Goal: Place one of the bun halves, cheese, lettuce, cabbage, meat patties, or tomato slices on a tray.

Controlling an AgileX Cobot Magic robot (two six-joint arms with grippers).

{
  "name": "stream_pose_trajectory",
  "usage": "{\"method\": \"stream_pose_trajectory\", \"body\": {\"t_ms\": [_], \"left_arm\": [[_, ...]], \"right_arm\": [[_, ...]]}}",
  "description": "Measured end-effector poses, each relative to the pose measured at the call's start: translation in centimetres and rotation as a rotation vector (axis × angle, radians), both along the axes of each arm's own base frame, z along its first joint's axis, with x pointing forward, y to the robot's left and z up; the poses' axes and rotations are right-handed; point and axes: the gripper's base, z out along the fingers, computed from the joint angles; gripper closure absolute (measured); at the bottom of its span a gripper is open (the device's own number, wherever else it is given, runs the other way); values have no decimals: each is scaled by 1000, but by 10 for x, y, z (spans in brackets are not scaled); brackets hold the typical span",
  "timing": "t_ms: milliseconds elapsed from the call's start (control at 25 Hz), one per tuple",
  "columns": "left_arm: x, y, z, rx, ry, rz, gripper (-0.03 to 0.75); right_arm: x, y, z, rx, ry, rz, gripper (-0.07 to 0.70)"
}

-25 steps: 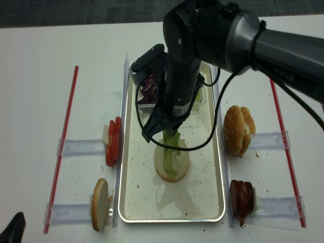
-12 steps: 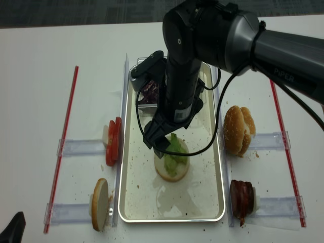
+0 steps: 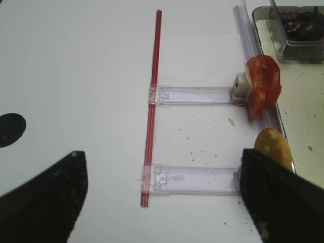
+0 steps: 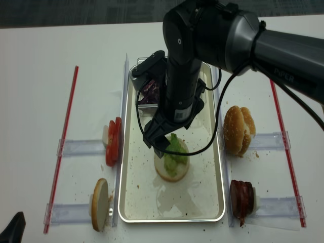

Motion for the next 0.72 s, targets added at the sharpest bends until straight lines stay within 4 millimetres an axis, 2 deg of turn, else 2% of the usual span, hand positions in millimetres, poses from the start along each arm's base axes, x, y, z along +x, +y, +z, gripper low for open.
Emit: {"method": "stream_pose_trajectory", "body": {"t_ms": [200,400,520,720], "left_arm": [[0,0,0,0,0,0,150],[0,0,0,0,0,0,150],[0,0,0,0,0,0,150],[0,0,0,0,0,0,150]], "right_arm": [[1,-1,0,-17,-12,-3,-25],[15,-7,14,2,-50,-51,-20],[34,-23,24,20,-69,-119,-18],[69,-72,30,23,-72,-281,-17]]}}
